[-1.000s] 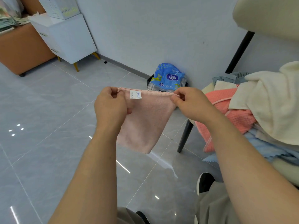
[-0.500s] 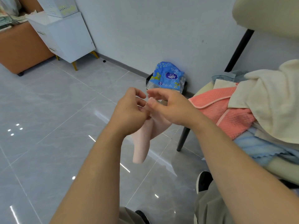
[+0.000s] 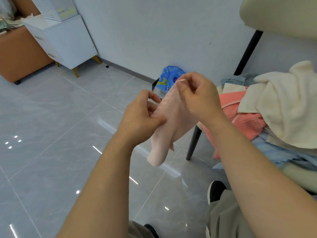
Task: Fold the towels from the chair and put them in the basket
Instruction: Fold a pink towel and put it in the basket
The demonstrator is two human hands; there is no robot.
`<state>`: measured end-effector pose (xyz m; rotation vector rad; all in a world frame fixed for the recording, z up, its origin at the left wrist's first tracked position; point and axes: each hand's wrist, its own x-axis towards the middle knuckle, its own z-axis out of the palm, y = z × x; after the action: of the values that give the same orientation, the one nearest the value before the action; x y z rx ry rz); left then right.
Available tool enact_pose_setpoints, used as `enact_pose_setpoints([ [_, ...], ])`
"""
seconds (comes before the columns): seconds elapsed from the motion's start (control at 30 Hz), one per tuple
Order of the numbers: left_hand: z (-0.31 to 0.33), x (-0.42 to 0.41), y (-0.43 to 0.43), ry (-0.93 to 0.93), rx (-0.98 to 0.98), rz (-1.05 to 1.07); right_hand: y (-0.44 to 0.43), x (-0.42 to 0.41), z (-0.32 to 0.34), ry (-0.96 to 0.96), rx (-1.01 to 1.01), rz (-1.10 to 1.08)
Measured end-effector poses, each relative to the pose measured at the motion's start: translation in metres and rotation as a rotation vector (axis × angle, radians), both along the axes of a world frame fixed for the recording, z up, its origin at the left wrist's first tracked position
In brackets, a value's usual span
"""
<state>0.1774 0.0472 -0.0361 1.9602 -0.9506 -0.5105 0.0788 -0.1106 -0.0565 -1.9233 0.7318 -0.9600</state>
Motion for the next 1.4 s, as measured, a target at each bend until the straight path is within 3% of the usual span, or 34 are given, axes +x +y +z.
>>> enact_pose_setpoints([
  [0.27,-0.004,0.006,0.007,-0.185,0.254,-0.088,-0.022,-0.015,-0.011,0.023,-0.059,-0.273],
  [0.43,-0.006,0.015,0.016,-0.280,0.512,-0.129,-0.032,-0.020,-0.017,0.030,-0.055,-0.383],
  [0.53,-0.007,0.021,0.018,-0.331,0.559,-0.058,-0.034,-0.020,-0.017,0.036,-0.024,-0.425],
  [0.77,-0.005,0.025,0.019,-0.300,0.345,0.190,-0.037,-0.018,-0.020,0.146,0.152,-0.339],
  [0.9,-0.005,0.021,0.013,-0.288,0.202,0.192,-0.013,-0.007,-0.017,0.141,0.211,0.048],
  [1.0,-0.007,0.018,0.009,-0.248,0.166,0.146,0.011,-0.002,-0.015,0.310,0.220,0.435],
  [1.07,-0.008,0.017,0.008,-0.242,0.171,0.123,0.019,0.001,-0.019,0.403,0.209,0.572],
  [1.2,-0.007,0.018,0.012,-0.198,0.174,0.100,0.015,0.007,-0.025,0.418,0.092,0.407],
  [1.4,-0.002,0.015,0.015,-0.217,0.140,0.017,0.001,0.004,-0.026,0.376,0.244,0.126],
])
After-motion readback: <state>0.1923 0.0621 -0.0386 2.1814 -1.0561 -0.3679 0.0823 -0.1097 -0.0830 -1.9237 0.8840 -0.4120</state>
